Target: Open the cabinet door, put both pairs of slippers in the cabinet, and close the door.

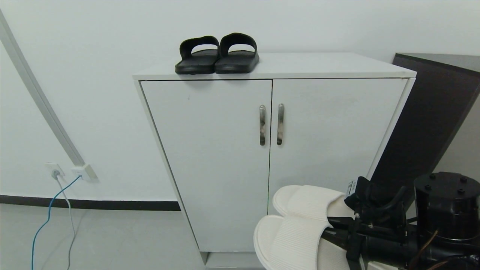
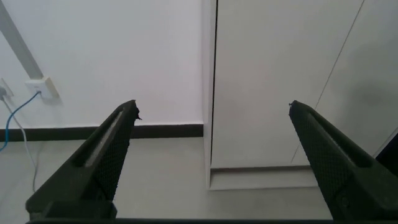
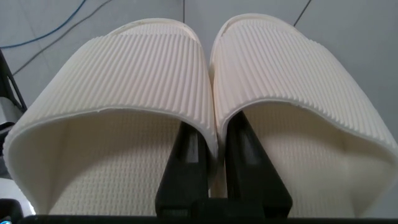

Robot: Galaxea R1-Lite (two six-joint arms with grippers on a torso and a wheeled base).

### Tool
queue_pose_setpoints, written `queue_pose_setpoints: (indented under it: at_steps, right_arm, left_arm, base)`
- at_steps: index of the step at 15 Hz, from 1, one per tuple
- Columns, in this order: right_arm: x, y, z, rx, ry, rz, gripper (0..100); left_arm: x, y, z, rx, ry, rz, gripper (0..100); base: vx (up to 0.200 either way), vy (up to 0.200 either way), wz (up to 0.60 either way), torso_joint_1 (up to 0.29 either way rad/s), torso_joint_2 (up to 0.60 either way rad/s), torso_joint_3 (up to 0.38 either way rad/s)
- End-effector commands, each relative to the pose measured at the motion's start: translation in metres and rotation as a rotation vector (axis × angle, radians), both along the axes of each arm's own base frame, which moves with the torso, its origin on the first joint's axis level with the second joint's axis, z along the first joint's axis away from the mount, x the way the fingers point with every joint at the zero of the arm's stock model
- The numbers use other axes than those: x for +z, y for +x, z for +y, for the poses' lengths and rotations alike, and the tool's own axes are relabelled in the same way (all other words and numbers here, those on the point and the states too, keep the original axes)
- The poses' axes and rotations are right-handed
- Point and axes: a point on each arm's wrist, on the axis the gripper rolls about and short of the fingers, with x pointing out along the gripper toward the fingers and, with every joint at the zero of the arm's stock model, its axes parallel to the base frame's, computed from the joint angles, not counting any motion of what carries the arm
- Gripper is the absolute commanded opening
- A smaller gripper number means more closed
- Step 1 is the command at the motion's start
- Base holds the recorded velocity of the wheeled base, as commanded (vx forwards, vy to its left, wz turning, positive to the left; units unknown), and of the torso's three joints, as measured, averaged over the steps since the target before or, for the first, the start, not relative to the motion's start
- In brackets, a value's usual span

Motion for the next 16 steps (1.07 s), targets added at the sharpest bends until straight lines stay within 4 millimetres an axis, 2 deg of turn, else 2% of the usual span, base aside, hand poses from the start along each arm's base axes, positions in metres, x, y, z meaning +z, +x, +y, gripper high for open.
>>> queue_pose_setpoints:
  at_steps: [1,2,4,5,9,10,12,13,16]
  right_arm:
    - [0.000,0.000,0.000,-0.001,0.000,0.002,0]
    - [-0.001,0.000,0.000,-0.001,0.000,0.002,0]
    - [-0.001,-0.002,-0.002,-0.001,0.002,0.000,0]
    - [0.000,-0.002,-0.002,-0.002,0.008,-0.008,0]
    - [0.000,-0.002,-0.002,-0.006,0.025,-0.024,0]
    - [-0.002,-0.002,-0.002,-0.005,0.020,-0.017,0]
    - [-0.002,-0.002,-0.001,-0.005,0.017,-0.013,0]
    - [-0.003,-0.002,-0.001,-0.008,0.022,-0.004,0]
    - [-0.002,-0.002,-0.001,-0.012,0.030,0.002,0]
  left_arm:
    - [0.003,0.005,0.000,0.002,-0.002,0.062,100]
    - [0.007,0.007,0.000,-0.001,-0.002,0.074,100]
    - [0.049,0.012,-0.001,-0.038,-0.046,0.041,100]
    - [0.060,0.018,-0.002,-0.095,-0.051,0.062,100]
    - [0.078,0.052,-0.007,-0.289,-0.073,0.164,100]
    - [0.087,0.071,-0.008,-0.345,-0.080,0.179,100]
    - [0.100,0.089,-0.010,-0.401,-0.081,0.177,100]
    - [0.110,0.104,-0.017,-0.487,-0.081,0.185,100]
    - [0.122,0.135,-0.044,-0.679,-0.112,0.195,100]
  base:
    - [0.000,0.000,0.00,-0.022,0.43,0.408]
    - [0.000,0.000,0.00,-0.002,0.19,0.173]
    - [0.000,0.000,0.00,0.000,0.00,0.000]
    - [0.000,0.000,0.00,0.000,0.00,0.000]
    - [0.000,0.000,0.00,-0.007,0.06,0.054]
    - [0.000,0.000,0.00,-0.002,0.11,0.080]
    - [0.000,0.000,0.00,-0.004,0.03,0.018]
    - [0.000,0.000,0.00,0.000,0.00,0.000]
    - [0.000,0.000,0.00,0.000,0.00,0.000]
